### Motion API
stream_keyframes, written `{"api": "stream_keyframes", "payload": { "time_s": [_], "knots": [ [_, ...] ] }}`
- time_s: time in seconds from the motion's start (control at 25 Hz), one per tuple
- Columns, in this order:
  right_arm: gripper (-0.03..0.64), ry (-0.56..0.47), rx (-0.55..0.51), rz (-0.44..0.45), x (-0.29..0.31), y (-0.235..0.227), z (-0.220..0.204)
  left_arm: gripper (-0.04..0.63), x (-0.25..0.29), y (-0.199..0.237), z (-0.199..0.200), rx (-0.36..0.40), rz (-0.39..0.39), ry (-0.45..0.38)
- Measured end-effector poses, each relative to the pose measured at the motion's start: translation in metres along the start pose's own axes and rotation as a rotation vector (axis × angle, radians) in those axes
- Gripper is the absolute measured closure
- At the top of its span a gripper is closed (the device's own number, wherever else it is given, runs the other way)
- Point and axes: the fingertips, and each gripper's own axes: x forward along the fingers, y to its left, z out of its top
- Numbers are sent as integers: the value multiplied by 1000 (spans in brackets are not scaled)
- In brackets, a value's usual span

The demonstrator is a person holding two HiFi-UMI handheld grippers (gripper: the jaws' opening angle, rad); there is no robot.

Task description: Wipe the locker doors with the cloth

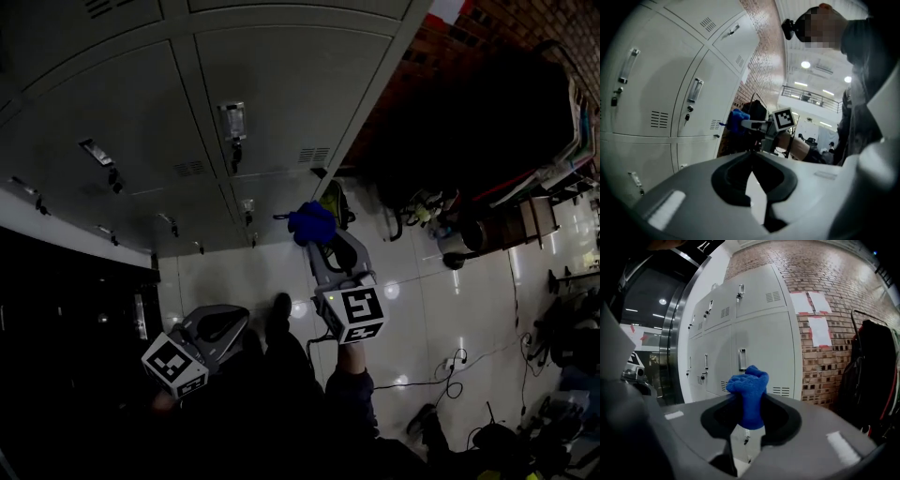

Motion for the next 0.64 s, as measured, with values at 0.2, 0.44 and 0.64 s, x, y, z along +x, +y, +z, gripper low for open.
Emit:
{"api": "stream_keyframes", "payload": {
  "time_s": [0.2, 0.44, 0.64],
  "knots": [
    [505, -27, -57, -28, -38, 31, 17, 598, -28, -28, -8, 27, -40, -37],
    [505, -21, -102, -61, -76, 56, 23, 598, -43, -50, -24, 37, -101, -38],
    [505, -8, -72, -72, -88, 41, 42, 598, -33, -51, 4, 52, -127, -12]
  ]
}}
